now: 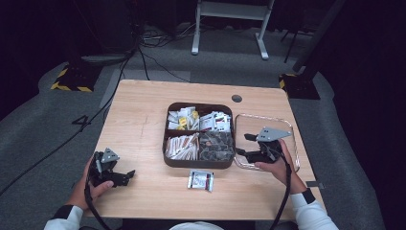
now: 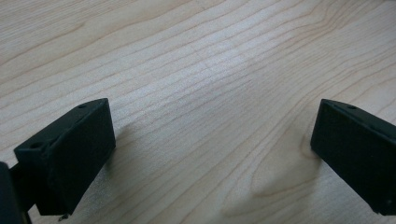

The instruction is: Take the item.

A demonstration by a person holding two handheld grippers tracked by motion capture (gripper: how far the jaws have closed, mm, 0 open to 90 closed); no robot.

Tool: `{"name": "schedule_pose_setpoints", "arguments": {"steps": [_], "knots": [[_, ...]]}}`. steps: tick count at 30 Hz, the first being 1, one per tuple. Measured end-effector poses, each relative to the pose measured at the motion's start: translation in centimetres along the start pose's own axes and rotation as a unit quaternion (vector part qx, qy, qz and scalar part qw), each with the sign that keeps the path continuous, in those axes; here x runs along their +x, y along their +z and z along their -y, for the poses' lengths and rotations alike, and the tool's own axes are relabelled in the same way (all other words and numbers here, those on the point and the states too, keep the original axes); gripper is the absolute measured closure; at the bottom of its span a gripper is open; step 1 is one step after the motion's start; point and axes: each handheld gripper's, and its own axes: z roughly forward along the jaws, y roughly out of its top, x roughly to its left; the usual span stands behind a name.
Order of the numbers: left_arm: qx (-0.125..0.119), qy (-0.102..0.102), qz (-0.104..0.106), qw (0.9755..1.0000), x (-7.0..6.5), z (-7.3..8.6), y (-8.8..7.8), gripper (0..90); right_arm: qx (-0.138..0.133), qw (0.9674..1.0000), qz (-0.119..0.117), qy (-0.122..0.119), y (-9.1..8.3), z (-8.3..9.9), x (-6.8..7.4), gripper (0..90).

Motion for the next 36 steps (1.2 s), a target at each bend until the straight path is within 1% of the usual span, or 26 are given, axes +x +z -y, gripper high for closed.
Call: {"name": "schedule_pose_setpoints", "arguments": {"steps": [5,10,13,15,18,20,28,33,36], "knots": [[0.0,0.002,0.0,1.0,0.0,0.0,0.0,0.1,0.008,0.9994,0.029,0.016,-0.5,0.7,-1.5,31.8],[0.0,0.0,0.0,1.0,0.0,0.0,0.0,0.1,0.02,0.9976,0.051,0.041,-0.8,1.9,-3.1,31.4],[-0.001,-0.001,-0.001,1.0,0.0,0.0,0.0,0.1,0.023,0.9962,0.057,0.062,-0.9,2.6,-4.1,31.3],[0.0,0.001,-0.001,1.0,0.0,0.0,0.0,0.1,0.027,0.9954,0.061,0.069,-0.9,3.0,-4.6,31.3],[0.0,0.0,0.0,1.0,0.0,0.0,0.0,0.1,0.04,0.9936,0.068,0.08,-0.7,3.6,-5.3,31.3],[0.0,0.001,-0.001,1.0,0.0,0.0,0.0,0.1,0.045,0.9928,0.071,0.085,-0.6,3.9,-5.7,31.3],[-0.001,-0.001,-0.001,1.0,0.0,0.0,0.0,0.1,0.065,0.9882,0.099,0.097,-0.4,5.1,-7.0,31.4],[-0.002,-0.001,-0.001,1.0,0.0,0.0,0.0,0.1,0.072,0.9857,0.109,0.106,-0.1,5.9,-7.8,31.8],[-0.002,-0.001,-0.001,1.0,0.0,0.0,0.0,0.1,0.075,0.9844,0.108,0.117,0.1,6.4,-8.3,32.1]]}}
